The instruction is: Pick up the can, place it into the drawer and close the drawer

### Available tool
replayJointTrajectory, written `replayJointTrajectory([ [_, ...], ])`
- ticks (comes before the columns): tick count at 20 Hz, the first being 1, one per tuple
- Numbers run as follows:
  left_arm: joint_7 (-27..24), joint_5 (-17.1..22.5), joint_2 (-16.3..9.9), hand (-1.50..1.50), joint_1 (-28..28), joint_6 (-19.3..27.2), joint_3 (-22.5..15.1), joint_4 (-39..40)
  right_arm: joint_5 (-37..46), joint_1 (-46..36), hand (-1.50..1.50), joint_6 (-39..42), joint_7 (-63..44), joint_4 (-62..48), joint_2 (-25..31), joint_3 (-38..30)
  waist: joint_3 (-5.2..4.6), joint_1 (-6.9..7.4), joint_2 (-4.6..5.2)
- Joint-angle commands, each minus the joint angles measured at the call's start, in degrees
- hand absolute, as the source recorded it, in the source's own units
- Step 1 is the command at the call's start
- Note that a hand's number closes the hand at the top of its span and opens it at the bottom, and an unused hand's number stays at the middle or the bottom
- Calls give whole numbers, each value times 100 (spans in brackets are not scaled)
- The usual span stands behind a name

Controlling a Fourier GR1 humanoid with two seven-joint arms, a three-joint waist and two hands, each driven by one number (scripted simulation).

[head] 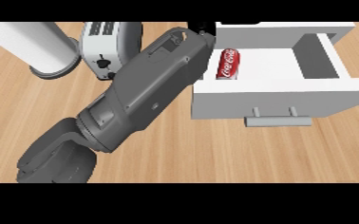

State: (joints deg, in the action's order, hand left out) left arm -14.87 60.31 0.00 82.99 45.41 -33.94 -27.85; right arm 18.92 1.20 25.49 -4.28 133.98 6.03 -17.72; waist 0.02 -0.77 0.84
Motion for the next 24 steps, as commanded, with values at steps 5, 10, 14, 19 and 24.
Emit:
replayJointTrajectory([
  [5,59,-166,-1,-150,-203,-52,118,-96,2363,-912,-150,-1064,541,-1439,-168,1356,-3,187,-45],
  [10,279,-319,-249,-150,-361,-31,123,-271,3153,-1647,-150,-1515,686,-2616,-43,1788,-3,251,-70],
  [14,606,-499,-443,-150,-251,192,88,-471,3434,-2018,-150,-1653,929,-3504,226,1779,0,213,-83],
  [19,781,-602,-832,-150,-631,29,35,-890,4237,-2767,-150,-1935,873,-4718,384,2028,-4,319,-84],
  [24,909,-746,-1324,-150,-928,-121,103,-1178,4688,-3345,-150,-2813,957,-6154,207,1936,-1,310,-48],
])
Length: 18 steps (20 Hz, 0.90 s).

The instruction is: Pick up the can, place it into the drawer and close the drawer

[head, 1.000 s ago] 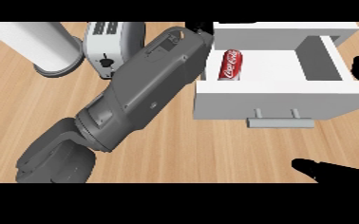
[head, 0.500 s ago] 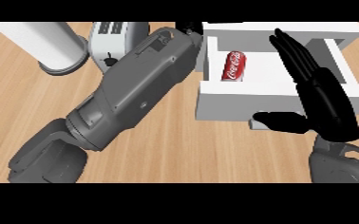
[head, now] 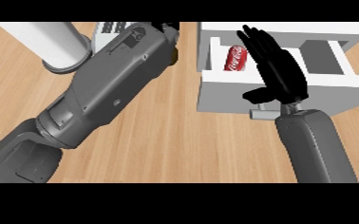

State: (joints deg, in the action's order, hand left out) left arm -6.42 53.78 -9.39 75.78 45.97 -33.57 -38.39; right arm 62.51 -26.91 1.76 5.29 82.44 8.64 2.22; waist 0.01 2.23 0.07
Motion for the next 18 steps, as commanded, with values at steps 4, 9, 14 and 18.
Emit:
replayJointTrajectory([
  [4,506,-189,-476,-150,-307,186,-50,-886,636,-767,-150,-1218,45,-2173,-240,-118,4,91,11],
  [9,553,-341,-905,-150,-884,179,43,-1490,968,-1162,-150,-1885,7,-3123,-232,-212,1,26,8],
  [14,888,-515,-956,-150,-771,196,-35,-1548,934,-1637,-150,-2576,320,-4166,-60,-569,7,-1,41],
  [18,866,-542,-1029,-150,-926,212,80,-1740,1098,-2121,-150,-3231,185,-4939,-193,-721,8,111,86],
])
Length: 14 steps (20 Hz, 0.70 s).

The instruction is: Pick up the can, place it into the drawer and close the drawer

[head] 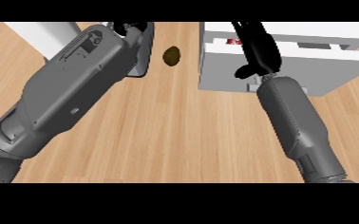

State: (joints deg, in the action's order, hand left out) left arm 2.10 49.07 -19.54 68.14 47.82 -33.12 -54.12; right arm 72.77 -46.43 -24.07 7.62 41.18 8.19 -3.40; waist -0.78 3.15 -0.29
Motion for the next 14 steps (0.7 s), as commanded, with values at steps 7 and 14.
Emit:
replayJointTrajectory([
  [7,333,-230,-396,-150,-157,21,111,-451,129,-1065,-150,-1098,-26,-1750,63,-457,89,89,143],
  [14,469,-329,-497,-150,-440,52,71,-952,92,-1715,-150,-1292,-15,-2387,375,-709,89,180,167],
])
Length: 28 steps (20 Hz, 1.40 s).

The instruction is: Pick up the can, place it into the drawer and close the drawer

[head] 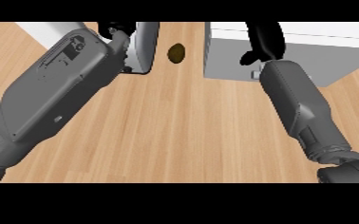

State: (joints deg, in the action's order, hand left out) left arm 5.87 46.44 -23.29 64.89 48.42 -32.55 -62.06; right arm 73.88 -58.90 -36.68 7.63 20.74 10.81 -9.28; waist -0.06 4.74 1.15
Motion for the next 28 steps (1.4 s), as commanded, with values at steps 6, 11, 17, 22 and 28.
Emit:
replayJointTrajectory([
  [6,146,-62,-374,-150,-270,-292,115,-345,76,-819,-150,-158,-262,-640,295,-187,14,143,88],
  [11,376,-115,-334,-150,-184,-116,28,-674,57,-970,-150,-145,-327,-828,319,-254,23,228,96],
  [17,480,-91,-390,-150,-293,-55,95,-807,-1027,-1204,-150,825,917,-892,84,-1113,43,217,65],
  [22,432,-149,-411,-150,-374,-35,101,-822,-2079,-1277,-150,1269,1227,-880,-137,-2108,47,166,69],
  [28,427,-245,-350,-150,-527,50,58,-1007,-2425,-1308,-150,1536,1650,-899,73,-2473,28,141,104],
])
